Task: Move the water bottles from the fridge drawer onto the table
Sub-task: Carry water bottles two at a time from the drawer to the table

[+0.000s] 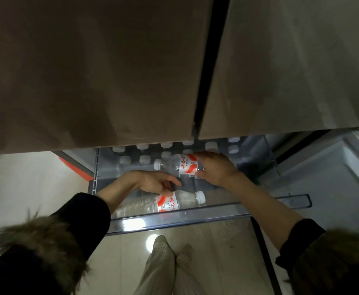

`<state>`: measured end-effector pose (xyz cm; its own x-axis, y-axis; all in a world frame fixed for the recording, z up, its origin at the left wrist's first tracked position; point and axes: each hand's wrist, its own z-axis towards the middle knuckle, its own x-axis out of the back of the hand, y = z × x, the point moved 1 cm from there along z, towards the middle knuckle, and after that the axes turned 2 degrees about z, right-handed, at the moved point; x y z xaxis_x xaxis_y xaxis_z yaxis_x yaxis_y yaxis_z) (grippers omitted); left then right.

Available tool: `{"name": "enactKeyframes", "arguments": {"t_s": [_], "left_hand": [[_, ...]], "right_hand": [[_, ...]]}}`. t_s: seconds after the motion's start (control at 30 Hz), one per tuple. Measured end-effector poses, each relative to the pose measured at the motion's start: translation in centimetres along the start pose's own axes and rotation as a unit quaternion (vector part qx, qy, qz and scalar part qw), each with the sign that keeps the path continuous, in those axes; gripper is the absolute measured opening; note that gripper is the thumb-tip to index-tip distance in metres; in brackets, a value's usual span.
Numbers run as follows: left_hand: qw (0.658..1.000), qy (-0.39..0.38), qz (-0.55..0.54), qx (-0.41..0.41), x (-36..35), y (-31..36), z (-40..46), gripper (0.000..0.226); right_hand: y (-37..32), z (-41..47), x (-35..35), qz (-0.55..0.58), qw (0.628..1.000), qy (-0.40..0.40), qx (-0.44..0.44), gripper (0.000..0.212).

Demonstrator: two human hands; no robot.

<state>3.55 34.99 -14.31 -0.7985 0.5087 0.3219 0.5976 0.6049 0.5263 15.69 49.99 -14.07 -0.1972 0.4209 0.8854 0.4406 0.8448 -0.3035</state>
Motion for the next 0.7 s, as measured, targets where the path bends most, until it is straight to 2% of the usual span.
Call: {"name": "enactKeyframes", "arguments": {"t_s": [0.17, 0.33, 0.57, 0.7], "left_hand": [[0.999, -0.012, 0.005, -0.050, -1.0, 3.0, 1.1, 0.049], [0.998, 0.001, 0.055, -0.025, -1.5, 2.6, 2.6, 0.049], [0.999, 0.035, 0.004, -0.012, -1.4, 1.2, 1.7, 0.041], [0.998, 0.042, -0.025, -0.025, -1.1, 1.3, 1.0, 0.038]], "right_hand": [[-0.3, 0.3, 0.0, 0.011, 1.000, -0.016, -0.001, 0.065], [0.0, 0.3, -0.3, 0.006, 1.000, -0.007, -0.010, 0.060], [0.4, 0.3, -0.1, 0.025, 1.000, -0.013, -0.012, 0.061], [-0.1, 0.7, 0.8, -0.007, 0.999, -0.042, 0.009, 0.062]]}}
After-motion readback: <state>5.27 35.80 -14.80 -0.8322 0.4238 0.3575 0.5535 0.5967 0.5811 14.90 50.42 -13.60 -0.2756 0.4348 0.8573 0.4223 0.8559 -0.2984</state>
